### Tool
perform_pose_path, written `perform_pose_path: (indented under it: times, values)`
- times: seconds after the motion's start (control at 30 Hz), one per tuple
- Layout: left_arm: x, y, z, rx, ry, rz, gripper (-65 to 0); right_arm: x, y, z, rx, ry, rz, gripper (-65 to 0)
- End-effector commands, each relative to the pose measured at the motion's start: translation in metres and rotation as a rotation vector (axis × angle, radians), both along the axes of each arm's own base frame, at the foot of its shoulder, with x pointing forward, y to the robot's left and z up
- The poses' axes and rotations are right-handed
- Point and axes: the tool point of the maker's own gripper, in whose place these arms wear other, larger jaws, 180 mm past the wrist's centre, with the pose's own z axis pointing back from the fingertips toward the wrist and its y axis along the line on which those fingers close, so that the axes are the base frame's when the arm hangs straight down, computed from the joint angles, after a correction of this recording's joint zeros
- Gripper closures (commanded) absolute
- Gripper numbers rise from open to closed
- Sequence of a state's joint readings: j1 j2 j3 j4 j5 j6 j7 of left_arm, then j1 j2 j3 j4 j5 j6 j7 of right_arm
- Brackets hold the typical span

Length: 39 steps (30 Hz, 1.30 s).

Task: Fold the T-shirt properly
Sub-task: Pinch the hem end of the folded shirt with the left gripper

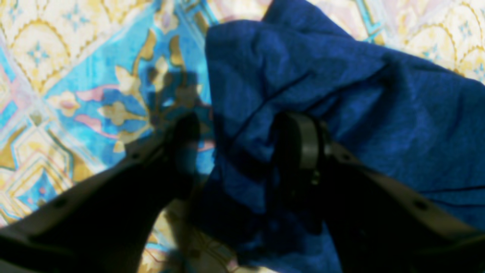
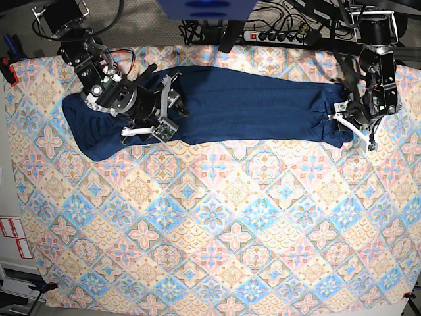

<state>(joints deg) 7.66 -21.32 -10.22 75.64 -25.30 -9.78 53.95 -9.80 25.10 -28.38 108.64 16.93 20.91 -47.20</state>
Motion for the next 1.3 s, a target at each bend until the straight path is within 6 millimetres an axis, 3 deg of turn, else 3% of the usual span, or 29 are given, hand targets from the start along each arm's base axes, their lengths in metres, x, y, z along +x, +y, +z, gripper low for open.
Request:
perform_pose_path:
  times: [0.0, 0.23, 0.47, 0.63, 0.73, 0.93, 1.17, 1.27]
  values:
    - [-0.009, -0.016, -0.007, -0.031, 0.043, -0.031, -33.2, 0.008, 0.001, 0.011, 0.023, -0.037, -0.001, -28.8]
    - [-0.015, -0.051, -0.002, -0.175, 0.006, -0.099, -33.1, 0.009, 0.001, 0.011, 0.023, -0.039, -0.001, -28.8]
    - [-0.019, -0.054, 0.004, -0.182, -0.012, -0.107, -32.2, 0.016, 0.001, 0.016, 0.020, -0.057, 0.000, -28.8]
    - [-0.015, -0.054, 0.007, -0.182, -0.025, -0.108, -13.6, 0.017, 0.001, 0.017, 0.020, -0.059, 0.000, -28.8]
    - [-0.006, -0.056, 0.012, -0.188, -0.051, -0.133, -13.0, 0.017, 0.001, 0.016, 0.020, -0.058, 0.000, -28.8]
    - [0.005, -0.018, 0.026, -0.157, -0.113, -0.024, -12.5, 0.017, 0.001, 0.017, 0.022, -0.060, 0.001, -28.8]
    - [0.018, 0.022, 0.046, -0.117, -0.186, 0.079, -0.8, 0.017, 0.001, 0.017, 0.023, -0.061, 0.001, -28.8]
    - [0.019, 0.037, 0.053, -0.091, -0.198, 0.094, 0.0, 0.017, 0.002, 0.018, 0.024, -0.062, 0.002, -28.8]
